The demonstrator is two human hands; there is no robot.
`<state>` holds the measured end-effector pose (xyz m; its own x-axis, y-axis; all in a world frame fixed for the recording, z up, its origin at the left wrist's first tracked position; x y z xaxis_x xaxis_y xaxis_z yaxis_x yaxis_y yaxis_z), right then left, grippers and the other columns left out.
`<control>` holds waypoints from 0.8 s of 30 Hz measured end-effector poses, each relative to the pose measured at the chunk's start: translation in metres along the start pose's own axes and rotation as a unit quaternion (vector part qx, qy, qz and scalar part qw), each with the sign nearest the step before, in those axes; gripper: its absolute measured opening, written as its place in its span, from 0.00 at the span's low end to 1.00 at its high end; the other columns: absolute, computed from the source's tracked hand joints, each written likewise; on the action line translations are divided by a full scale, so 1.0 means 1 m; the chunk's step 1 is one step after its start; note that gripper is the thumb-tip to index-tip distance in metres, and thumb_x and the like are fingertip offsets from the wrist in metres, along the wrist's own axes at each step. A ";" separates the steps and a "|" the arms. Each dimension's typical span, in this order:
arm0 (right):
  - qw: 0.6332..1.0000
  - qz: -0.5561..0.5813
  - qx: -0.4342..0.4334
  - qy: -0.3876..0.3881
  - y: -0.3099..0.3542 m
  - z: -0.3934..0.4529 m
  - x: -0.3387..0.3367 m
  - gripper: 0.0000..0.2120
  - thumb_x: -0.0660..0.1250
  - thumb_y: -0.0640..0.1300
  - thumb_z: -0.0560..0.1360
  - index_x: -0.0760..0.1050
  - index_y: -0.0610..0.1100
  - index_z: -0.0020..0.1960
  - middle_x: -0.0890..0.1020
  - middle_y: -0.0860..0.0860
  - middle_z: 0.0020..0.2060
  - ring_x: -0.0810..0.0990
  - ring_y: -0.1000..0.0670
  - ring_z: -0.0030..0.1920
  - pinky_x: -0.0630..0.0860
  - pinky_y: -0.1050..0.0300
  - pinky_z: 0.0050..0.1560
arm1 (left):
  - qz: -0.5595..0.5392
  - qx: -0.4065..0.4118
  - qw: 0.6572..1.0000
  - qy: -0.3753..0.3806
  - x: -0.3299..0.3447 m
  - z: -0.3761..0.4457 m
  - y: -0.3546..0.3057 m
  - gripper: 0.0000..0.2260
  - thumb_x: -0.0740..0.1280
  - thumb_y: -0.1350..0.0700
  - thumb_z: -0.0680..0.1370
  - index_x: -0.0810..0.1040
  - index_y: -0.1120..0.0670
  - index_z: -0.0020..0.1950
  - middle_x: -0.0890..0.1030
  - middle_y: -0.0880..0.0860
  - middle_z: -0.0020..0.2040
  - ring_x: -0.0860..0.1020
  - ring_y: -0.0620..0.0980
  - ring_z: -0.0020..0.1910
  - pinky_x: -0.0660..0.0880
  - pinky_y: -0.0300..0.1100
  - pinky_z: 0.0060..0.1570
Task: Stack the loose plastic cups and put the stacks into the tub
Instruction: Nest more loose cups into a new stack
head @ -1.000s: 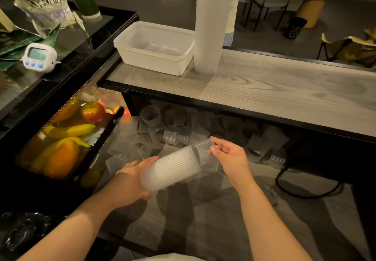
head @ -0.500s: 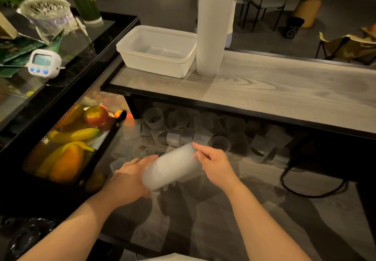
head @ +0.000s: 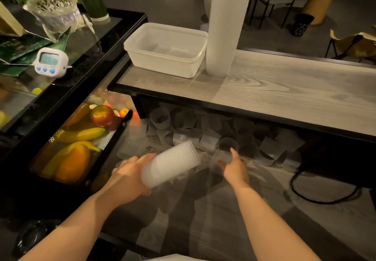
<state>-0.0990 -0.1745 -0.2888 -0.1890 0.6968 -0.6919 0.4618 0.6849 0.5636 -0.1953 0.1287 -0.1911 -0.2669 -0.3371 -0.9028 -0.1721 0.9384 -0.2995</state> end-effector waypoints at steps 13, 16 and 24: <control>0.982 -0.170 -0.076 -0.027 -0.026 -0.015 0.009 0.19 0.55 0.47 0.81 0.67 0.56 0.71 0.72 0.53 0.68 0.77 0.47 0.60 0.74 0.54 0.57 | -0.021 0.008 0.999 0.042 0.003 0.005 0.006 0.48 0.79 0.50 0.67 0.54 0.41 0.79 0.71 0.47 0.63 0.71 0.47 0.63 0.73 0.48 0.63; 0.976 -0.178 -0.091 -0.084 -0.030 -0.021 -0.002 0.20 0.59 0.41 0.79 0.71 0.54 0.70 0.76 0.50 0.63 0.78 0.45 0.58 0.76 0.52 0.54 | -0.001 0.010 0.999 0.052 0.003 0.010 0.003 0.48 0.79 0.49 0.66 0.53 0.40 0.79 0.71 0.48 0.66 0.72 0.49 0.64 0.73 0.50 0.64; 0.939 0.340 -0.005 -0.046 -0.011 -0.014 -0.037 0.14 0.60 0.32 0.78 0.76 0.50 0.48 0.81 0.44 0.44 0.76 0.47 0.37 0.70 0.59 0.31 | -0.024 0.035 0.997 0.058 0.002 0.022 -0.003 0.49 0.79 0.50 0.66 0.53 0.38 0.78 0.72 0.46 0.65 0.71 0.47 0.62 0.73 0.48 0.63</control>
<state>-0.1089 -0.2047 -0.2631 0.2231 0.9528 -0.2059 0.4397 0.0901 0.8936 -0.1747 0.1272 -0.1990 -0.3682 -0.3845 -0.8465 -0.1209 0.9226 -0.3665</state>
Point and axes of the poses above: each hand's wrist, its own z-axis towards the middle knuckle, its own x-axis out of the palm, y = z × x, the point moved 3 cm from there along z, towards the middle knuckle
